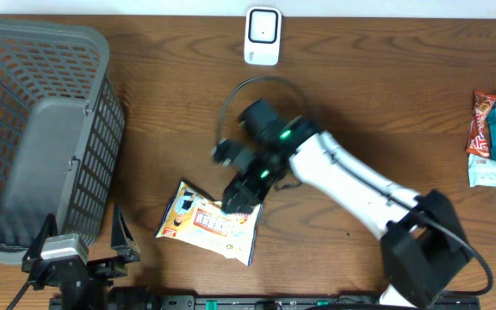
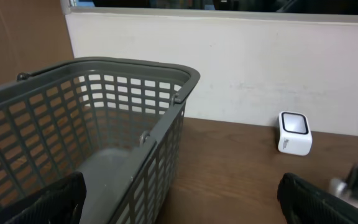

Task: Scan the item barcode

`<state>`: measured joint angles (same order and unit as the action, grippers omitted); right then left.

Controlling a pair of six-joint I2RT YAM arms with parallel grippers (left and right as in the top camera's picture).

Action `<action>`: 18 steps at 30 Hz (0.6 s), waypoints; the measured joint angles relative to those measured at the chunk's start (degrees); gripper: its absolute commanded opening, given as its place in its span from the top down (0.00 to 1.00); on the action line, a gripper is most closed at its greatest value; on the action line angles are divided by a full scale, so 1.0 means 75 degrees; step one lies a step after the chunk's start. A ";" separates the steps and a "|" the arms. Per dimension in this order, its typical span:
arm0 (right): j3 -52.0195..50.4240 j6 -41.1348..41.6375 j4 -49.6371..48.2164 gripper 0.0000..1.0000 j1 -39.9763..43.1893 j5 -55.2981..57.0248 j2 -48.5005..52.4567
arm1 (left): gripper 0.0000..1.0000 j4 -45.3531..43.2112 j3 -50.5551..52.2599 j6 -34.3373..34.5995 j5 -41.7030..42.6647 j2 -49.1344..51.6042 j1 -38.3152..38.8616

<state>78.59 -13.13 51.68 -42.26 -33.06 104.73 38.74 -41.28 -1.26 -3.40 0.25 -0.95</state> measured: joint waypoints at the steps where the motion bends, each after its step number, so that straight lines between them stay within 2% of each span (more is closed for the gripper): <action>1: 0.0000 -0.0105 -0.0055 0.10 -0.0289 0.0248 0.0020 | 0.02 -0.0003 0.0000 0.0000 0.0000 0.0000 0.0000; 5: -0.0204 -0.0460 -0.0659 0.01 -0.1230 0.0868 0.0029 | 0.02 0.0000 0.0000 0.0000 0.0000 0.0000 0.0000; 12: -0.0729 -0.0560 -0.1687 0.01 -0.1778 0.1929 0.0044 | 0.02 0.0000 0.0000 0.0000 0.0000 0.0000 0.0000; 18: -0.0731 -0.0434 -0.1751 0.01 -0.1944 0.2425 0.0044 | 0.02 -0.0003 0.0000 0.0000 -0.0003 0.0000 0.0000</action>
<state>73.10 -16.38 38.54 -56.84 -14.87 105.06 38.72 -41.28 -1.26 -3.42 0.25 -0.95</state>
